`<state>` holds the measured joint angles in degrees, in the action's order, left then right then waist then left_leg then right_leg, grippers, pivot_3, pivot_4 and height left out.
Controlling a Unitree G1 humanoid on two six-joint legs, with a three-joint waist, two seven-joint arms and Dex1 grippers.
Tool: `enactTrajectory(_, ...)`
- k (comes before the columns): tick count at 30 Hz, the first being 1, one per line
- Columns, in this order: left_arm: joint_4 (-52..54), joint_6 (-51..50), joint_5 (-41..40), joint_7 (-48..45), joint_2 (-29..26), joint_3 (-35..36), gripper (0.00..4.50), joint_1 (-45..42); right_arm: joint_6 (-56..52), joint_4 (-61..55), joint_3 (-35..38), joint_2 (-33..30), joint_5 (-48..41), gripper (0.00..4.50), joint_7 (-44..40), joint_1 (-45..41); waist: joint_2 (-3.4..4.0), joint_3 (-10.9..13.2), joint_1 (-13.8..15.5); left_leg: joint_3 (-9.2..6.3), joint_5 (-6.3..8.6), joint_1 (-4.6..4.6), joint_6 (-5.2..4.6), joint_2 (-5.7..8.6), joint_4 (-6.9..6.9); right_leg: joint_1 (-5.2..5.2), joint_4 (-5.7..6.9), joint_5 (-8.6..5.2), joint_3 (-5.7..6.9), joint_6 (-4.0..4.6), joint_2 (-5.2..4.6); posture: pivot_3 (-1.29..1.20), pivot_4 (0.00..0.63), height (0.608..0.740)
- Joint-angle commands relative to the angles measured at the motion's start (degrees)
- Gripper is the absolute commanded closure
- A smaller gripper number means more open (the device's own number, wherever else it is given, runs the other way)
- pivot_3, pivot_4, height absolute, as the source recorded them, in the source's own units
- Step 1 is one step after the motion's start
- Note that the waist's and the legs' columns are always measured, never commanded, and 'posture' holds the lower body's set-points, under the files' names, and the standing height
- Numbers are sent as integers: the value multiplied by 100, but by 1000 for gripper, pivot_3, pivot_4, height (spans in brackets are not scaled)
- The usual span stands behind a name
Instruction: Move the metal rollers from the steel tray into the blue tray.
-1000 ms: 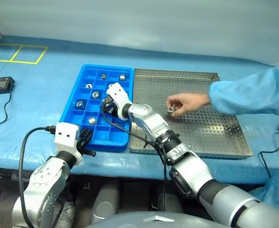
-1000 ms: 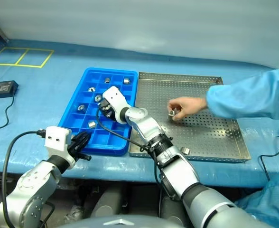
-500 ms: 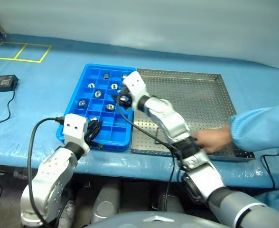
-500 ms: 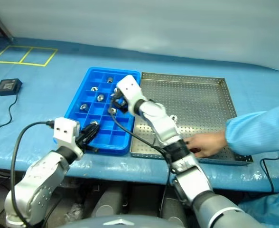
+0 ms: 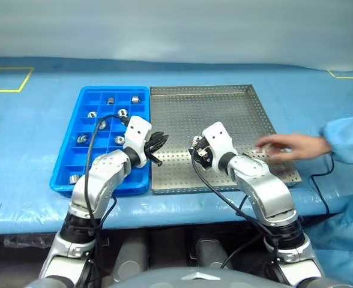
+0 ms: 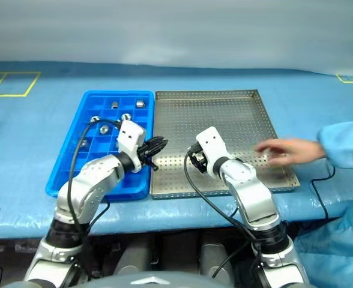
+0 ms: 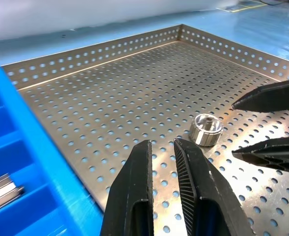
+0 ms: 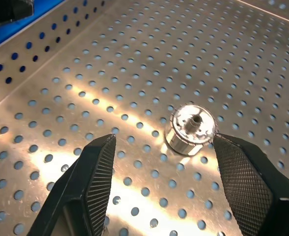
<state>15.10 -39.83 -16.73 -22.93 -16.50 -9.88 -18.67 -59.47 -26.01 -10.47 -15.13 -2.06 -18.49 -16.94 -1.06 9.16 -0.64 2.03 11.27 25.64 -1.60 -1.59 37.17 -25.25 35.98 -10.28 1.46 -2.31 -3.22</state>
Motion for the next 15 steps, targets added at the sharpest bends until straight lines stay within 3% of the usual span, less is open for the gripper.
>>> enactTrajectory(1,-491,264,185,-141,149,-235,3788,-329,45,-183,175,128,3,1200,243,16,0,0,-61,0,0,0,-1,0,2,0,0,1,-2,-2,0,-114,150,740)
enactTrajectory(7,-1410,522,534,-129,308,-357,3788,-779,344,289,354,431,-16,1200,572,3,-1,0,-220,-4,-2,-2,-3,-1,8,3,6,3,-6,-5,2,-153,150,740)
enactTrajectory(15,-893,357,514,-105,188,-91,3788,-320,1084,1535,316,820,-83,1200,611,-566,0,0,-403,-1,-2,-9,-6,-1,3,-7,11,12,-50,-16,12,-104,150,740)
